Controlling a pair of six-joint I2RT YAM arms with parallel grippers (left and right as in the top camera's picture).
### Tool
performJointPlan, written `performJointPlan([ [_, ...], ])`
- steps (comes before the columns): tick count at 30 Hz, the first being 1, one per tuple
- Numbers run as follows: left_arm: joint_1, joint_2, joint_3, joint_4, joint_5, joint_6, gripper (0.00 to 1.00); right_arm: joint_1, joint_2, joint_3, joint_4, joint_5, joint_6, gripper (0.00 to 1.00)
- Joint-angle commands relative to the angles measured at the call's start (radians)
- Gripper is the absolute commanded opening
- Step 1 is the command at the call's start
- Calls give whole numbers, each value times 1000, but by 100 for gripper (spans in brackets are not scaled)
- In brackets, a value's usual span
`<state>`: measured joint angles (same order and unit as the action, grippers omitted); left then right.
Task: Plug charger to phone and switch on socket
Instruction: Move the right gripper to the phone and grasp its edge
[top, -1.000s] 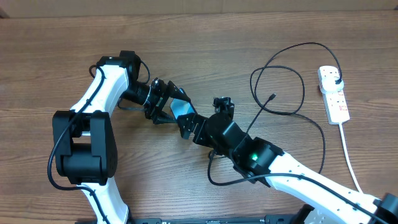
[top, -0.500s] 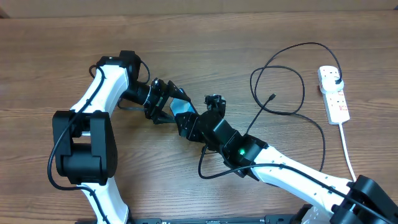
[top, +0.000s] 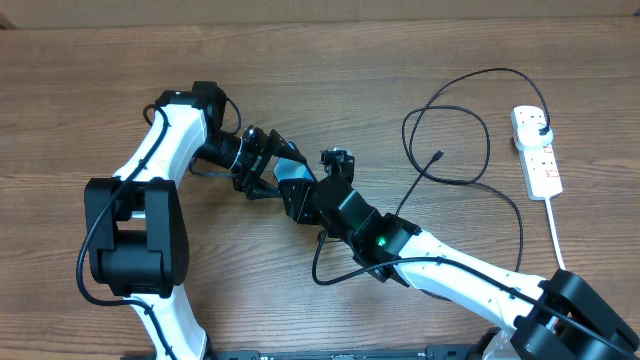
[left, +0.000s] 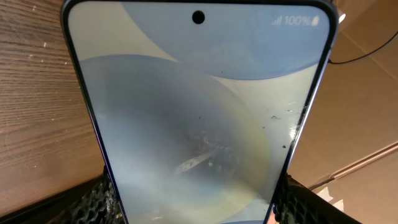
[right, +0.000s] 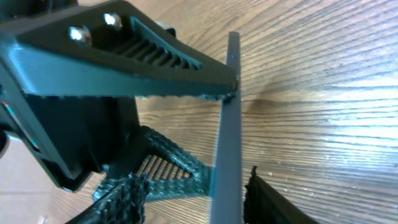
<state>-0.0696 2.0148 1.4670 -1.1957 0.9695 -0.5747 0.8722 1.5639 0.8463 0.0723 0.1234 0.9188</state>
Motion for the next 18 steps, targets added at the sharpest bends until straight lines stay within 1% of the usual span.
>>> performJointPlan([
  [1, 4, 7, 25, -1, 45, -5, 74, 5, 2, 17, 18, 15, -8, 49],
  [7, 4, 7, 25, -1, 45, -5, 75, 5, 4, 17, 21, 16, -8, 43],
  [18, 4, 7, 25, -1, 44, -5, 74, 5, 4, 17, 22, 19, -8, 25],
])
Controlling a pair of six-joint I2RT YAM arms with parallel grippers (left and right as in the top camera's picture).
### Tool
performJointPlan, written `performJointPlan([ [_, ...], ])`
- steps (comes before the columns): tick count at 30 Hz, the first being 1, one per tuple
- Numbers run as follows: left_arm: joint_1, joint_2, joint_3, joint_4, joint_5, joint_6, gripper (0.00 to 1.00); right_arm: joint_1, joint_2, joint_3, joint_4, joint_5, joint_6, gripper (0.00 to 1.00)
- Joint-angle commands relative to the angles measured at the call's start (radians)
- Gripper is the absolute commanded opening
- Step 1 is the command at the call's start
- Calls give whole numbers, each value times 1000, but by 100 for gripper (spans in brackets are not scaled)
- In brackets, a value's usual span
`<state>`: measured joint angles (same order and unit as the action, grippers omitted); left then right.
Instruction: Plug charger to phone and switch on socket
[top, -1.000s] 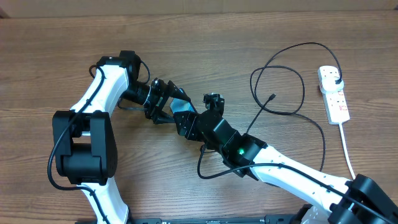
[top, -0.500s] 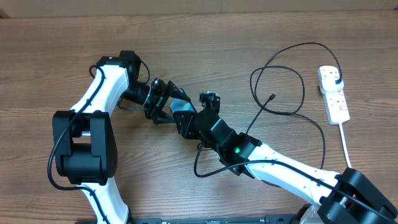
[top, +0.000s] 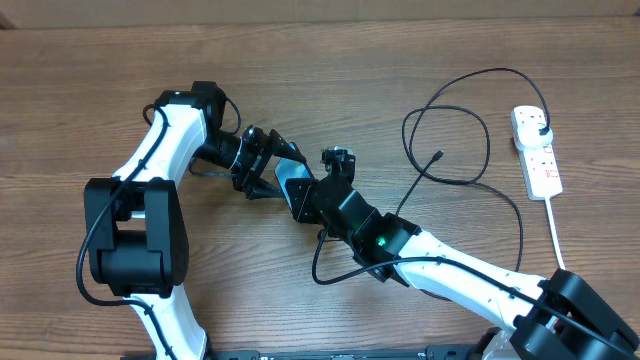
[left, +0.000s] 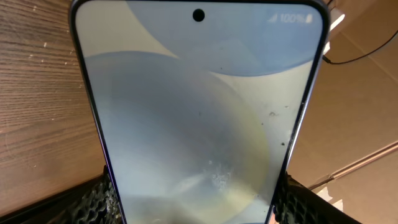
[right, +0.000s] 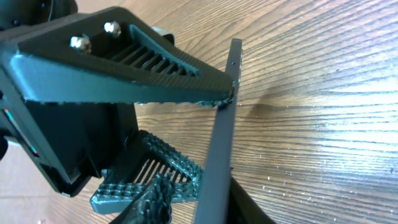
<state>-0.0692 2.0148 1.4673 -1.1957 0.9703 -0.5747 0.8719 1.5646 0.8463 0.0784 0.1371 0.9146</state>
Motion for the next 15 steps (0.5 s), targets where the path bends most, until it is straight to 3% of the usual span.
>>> performJointPlan([
  [1, 3, 7, 24, -1, 44, -5, 74, 5, 3, 17, 16, 5, -3, 24],
  [10, 3, 7, 24, -1, 41, -5, 79, 5, 3, 17, 8, 4, -3, 10],
  [12, 3, 7, 24, -1, 40, 0, 84, 5, 3, 17, 3, 3, -3, 7],
  [14, 3, 7, 24, 0, 40, 20, 99, 3, 3, 17, -3, 1, -3, 5],
  [15, 3, 7, 24, 4, 40, 44, 100, 1, 3, 17, -10, 1, -3, 4],
])
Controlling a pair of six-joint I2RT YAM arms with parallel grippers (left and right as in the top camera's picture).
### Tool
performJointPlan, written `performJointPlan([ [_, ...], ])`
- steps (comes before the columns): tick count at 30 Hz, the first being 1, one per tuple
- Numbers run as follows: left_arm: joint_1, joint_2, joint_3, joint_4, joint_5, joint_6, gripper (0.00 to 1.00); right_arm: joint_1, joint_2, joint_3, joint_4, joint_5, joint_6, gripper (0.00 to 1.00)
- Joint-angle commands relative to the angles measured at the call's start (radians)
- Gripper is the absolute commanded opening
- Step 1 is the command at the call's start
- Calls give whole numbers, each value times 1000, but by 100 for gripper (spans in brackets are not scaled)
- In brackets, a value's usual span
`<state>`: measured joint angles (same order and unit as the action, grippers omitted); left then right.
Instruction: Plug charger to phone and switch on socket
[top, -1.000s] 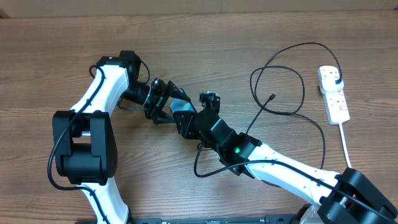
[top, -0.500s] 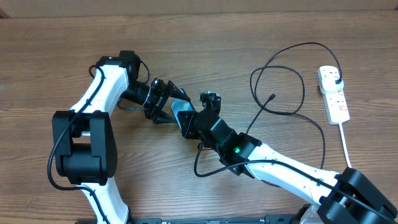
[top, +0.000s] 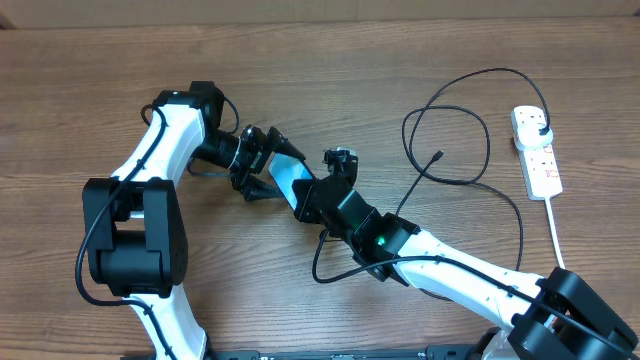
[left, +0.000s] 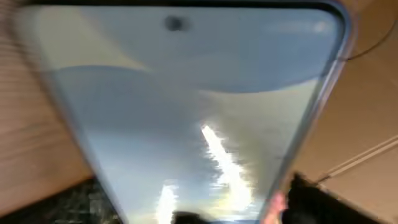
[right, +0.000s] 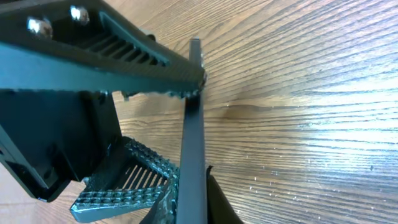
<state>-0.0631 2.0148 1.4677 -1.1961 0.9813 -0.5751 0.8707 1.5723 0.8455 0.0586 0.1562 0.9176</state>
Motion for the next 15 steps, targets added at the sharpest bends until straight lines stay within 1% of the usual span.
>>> performJointPlan([
  [1, -2, 7, 24, 5, 29, 67, 100, -3, -5, 18, 5, -18, -6, 4],
  [4, 8, 6, 33, -2, 34, 148, 100, -32, -14, 18, -16, -30, -6, 4],
  [6, 19, 6, 56, -45, 33, 224, 100, -59, -31, 18, -36, -43, -6, 4],
  [10, 41, 4, 149, -208, 29, 431, 100, -150, -104, 18, -124, -98, -1, 4],
  [15, 57, -31, 279, -430, 29, 700, 99, -301, -225, 18, -297, -188, 124, 4],
])
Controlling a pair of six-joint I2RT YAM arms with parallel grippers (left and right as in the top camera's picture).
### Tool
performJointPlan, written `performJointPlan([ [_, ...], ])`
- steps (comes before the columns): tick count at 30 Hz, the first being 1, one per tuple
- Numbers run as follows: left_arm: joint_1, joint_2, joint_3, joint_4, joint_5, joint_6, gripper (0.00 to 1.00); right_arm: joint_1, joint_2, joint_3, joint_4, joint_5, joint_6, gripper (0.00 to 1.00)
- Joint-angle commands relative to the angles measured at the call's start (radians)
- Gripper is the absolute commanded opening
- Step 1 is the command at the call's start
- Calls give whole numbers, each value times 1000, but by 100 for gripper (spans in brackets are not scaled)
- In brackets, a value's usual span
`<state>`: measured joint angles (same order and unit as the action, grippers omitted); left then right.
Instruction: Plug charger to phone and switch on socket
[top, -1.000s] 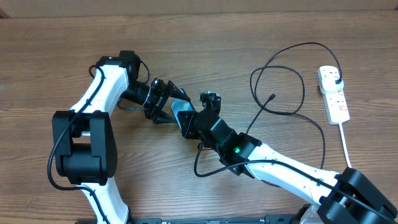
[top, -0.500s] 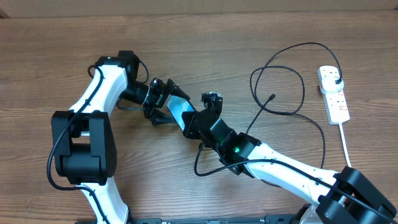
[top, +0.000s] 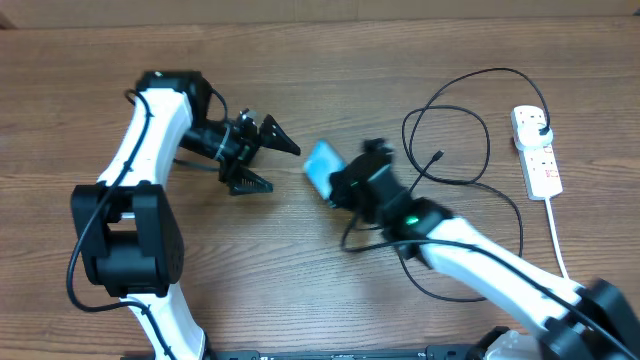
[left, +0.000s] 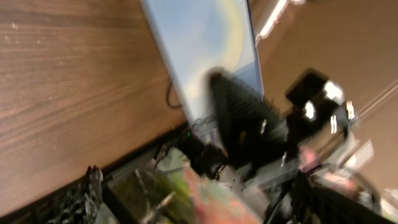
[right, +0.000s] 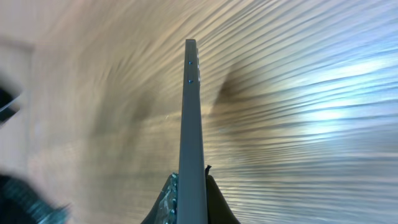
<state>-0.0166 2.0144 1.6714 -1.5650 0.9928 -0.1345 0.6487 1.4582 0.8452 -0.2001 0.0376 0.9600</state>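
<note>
The phone (top: 320, 164), its light blue screen lit, is held up off the table with my right gripper (top: 345, 186) shut on one end. In the right wrist view it shows edge-on as a thin grey bar (right: 191, 118) pinched between the fingers (right: 169, 198). My left gripper (top: 268, 158) stands open and empty a short way left of the phone. Its wrist view shows the phone's screen (left: 202, 56) ahead, blurred. The black charger cable loops at the right, its free plug (top: 438, 156) lying on the table. The white socket strip (top: 536, 150) lies at the far right.
The cable runs in wide loops (top: 470, 110) between the right arm and the socket strip, where its plug sits in the far socket (top: 540, 122). The wooden table (top: 90, 90) shows bare wood at the left and front.
My left gripper has let go of the phone and drawn back to the left, open. My right gripper holds the phone alone and has moved right with it, toward the cable.
My left gripper first held the phone upright while the right gripper's fingers stood on either side of its edge. The right fingers then sat closer, and then shut on it. Now the phone has passed to the right gripper and the left is free.
</note>
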Motion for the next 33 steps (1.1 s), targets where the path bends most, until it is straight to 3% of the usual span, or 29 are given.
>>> performJointPlan([
  [1, 11, -48, 88, -94, 17, 307, 99, -108, -134, 18, -69, -88, 89, 4],
  [3, 11, -102, 92, -126, 12, 374, 95, -167, -182, 18, -132, -120, 88, 4],
  [8, 39, -260, 92, -126, -96, 351, 84, -253, -294, 18, -261, -129, 87, 4],
  [15, 178, -635, 72, -125, -413, 231, 85, -298, -525, -50, -333, -129, 24, 4],
  [20, 286, -947, -33, -54, -454, 195, 91, -298, -671, -146, -294, -130, 18, 4],
  [21, 317, -1048, -109, 2, -453, 143, 100, -298, -707, -188, -258, -141, 37, 4],
  [25, 353, -1219, -349, 156, -453, -43, 100, -298, -736, -296, -97, -229, 88, 4],
  [28, 356, -1284, -564, 297, -436, -267, 100, -298, -721, -383, 71, -298, 177, 4],
  [33, 356, -1254, -866, 599, -201, -610, 99, -296, -639, -494, 339, -406, 393, 4],
])
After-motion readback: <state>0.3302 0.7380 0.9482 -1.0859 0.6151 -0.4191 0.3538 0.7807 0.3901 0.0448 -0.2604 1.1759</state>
